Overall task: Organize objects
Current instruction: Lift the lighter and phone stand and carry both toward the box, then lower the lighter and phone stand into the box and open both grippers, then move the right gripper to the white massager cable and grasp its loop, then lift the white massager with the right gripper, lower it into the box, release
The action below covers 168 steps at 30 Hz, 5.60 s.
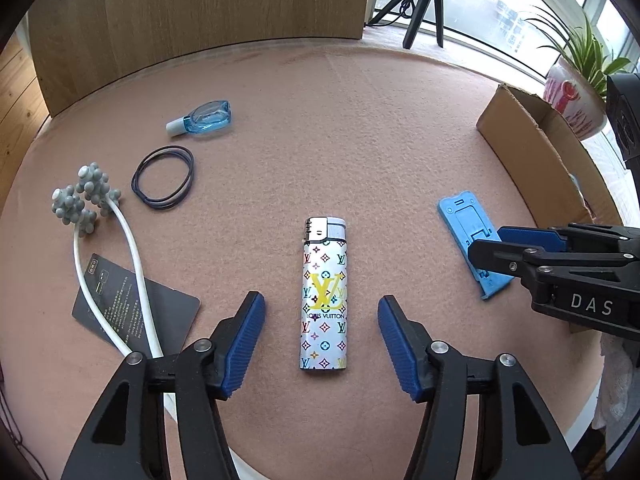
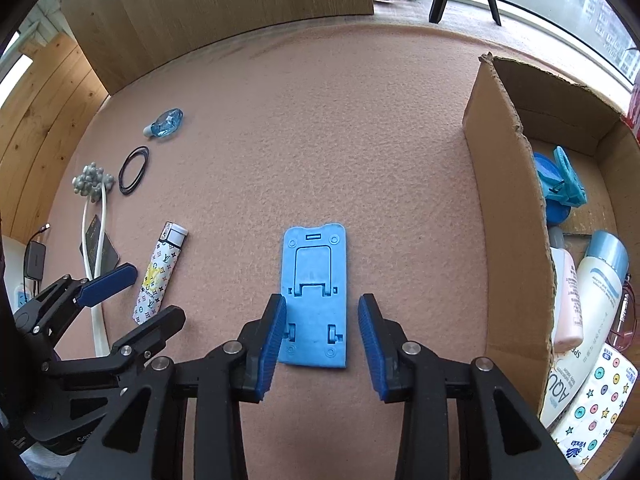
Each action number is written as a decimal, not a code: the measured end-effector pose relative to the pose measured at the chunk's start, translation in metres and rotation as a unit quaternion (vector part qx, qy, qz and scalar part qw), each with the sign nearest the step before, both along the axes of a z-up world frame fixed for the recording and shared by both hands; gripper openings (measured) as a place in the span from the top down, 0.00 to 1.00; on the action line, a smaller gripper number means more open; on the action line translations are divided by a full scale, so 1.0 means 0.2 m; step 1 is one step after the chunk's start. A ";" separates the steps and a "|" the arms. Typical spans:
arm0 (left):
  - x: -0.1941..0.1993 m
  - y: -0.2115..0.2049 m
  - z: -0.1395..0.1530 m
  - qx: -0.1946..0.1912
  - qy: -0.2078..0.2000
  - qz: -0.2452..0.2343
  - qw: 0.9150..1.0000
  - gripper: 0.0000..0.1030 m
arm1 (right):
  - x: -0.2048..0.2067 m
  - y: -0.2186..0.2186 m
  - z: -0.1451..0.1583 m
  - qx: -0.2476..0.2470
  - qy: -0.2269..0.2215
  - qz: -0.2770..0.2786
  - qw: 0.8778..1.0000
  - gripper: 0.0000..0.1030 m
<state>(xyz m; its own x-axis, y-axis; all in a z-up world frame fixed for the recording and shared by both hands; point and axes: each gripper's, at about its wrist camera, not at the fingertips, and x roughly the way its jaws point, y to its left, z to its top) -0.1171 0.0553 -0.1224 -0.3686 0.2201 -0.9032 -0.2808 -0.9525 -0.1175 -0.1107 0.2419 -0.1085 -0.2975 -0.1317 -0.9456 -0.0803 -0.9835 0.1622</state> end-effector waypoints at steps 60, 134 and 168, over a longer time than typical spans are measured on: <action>-0.06 0.52 0.43 0.100 0.039 -0.074 0.991 0.76 | 0.38 0.48 0.48 0.025 0.116 -0.069 0.990 0.68; -0.15 -0.86 0.22 0.067 0.007 0.141 0.988 0.43 | 0.18 -0.61 0.32 -0.020 0.079 0.150 0.985 0.53; -0.38 -0.95 0.05 0.101 -0.030 0.130 0.986 0.92 | 0.07 -1.02 0.06 0.016 0.015 0.192 0.981 0.89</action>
<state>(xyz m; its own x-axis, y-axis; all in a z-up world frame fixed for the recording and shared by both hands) -0.1937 -0.1356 -0.1120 -0.3838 0.3036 -0.8721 -0.0179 -0.9467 -0.3217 -0.0960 0.0384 -0.0974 -0.2589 -0.2101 -0.9428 0.3009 -0.9450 0.1280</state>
